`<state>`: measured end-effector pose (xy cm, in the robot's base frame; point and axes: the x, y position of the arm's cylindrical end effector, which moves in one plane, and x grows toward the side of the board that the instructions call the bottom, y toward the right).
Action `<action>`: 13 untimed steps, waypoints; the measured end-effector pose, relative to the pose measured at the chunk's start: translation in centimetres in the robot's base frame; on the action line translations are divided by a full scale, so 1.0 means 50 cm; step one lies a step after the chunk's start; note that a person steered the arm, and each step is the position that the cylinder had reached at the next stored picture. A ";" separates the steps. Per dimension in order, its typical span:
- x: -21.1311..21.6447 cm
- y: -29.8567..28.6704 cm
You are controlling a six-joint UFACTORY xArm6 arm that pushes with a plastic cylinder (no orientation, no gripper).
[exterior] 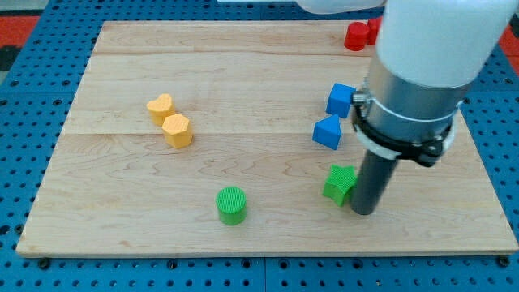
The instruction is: Slide the green star closer to the green circle
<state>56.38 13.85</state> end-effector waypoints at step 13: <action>-0.136 -0.278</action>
